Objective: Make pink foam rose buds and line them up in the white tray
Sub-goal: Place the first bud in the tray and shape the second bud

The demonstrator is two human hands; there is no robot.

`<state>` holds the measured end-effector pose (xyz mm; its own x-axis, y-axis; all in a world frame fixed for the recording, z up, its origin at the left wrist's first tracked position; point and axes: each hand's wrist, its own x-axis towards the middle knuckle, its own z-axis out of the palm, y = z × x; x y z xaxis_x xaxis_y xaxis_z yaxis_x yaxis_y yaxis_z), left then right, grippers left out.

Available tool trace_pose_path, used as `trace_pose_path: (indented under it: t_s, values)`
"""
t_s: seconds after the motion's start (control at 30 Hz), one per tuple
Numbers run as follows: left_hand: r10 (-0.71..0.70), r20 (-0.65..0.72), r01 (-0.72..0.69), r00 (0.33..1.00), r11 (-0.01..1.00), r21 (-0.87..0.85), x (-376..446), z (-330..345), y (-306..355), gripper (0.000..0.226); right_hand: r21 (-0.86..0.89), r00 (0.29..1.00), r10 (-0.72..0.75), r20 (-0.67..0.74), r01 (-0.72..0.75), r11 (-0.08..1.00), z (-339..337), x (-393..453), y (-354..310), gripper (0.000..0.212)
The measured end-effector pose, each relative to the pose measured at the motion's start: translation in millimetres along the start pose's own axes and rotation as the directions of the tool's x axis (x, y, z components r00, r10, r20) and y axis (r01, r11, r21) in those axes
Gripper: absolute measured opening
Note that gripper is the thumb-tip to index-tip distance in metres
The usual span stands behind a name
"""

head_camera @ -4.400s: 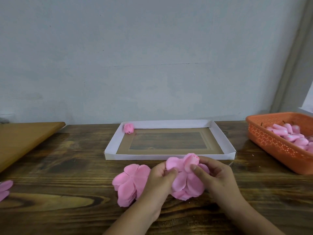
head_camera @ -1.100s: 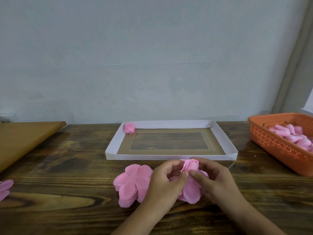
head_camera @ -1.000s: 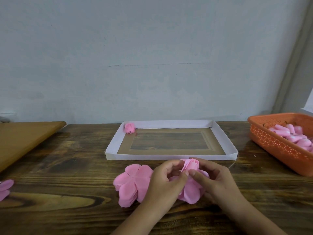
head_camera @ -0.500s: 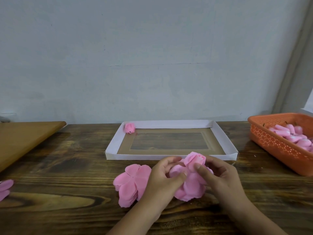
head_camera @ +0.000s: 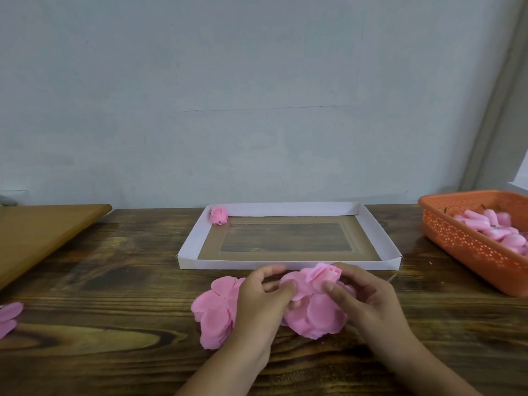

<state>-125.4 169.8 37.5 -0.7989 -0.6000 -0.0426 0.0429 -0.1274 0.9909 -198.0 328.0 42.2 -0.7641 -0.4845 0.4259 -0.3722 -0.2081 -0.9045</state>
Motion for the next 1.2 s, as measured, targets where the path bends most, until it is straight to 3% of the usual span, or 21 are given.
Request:
trace_pose_path:
  t_s: [0.2,0.57,0.73,0.9,1.0,1.2]
  values:
    - [0.046,-0.02,-0.045,0.999,0.999,0.03,-6,3,5,0.03,-0.118,0.999,-0.009,0.034,0.013,0.993,0,-1,2,0.023]
    - [0.07,0.075,-0.074,0.995,0.997,0.039,-13,8,11,0.019,-0.203,1.0,-0.005,-0.009,0.003,0.979,-2,1,6,0.025]
    - [0.069,0.085,-0.072,0.994,0.997,0.037,-13,8,10,0.012,-0.167,1.0,0.002,0.009,-0.001,0.986,-1,1,3,0.02]
    - [0.007,0.145,-0.014,0.989,0.998,0.053,-11,6,9,0.025,-0.119,0.999,0.031,0.014,-0.029,0.992,-1,0,2,0.025]
    - [0.023,0.184,-0.037,0.983,0.997,0.069,-12,7,9,0.033,-0.092,0.999,0.055,0.002,-0.054,0.994,0,0,2,0.026]
    - [0.084,0.193,-0.083,0.978,0.996,-0.013,-13,8,9,0.028,-0.023,0.998,0.067,0.009,-0.067,0.998,2,-1,-6,0.019]
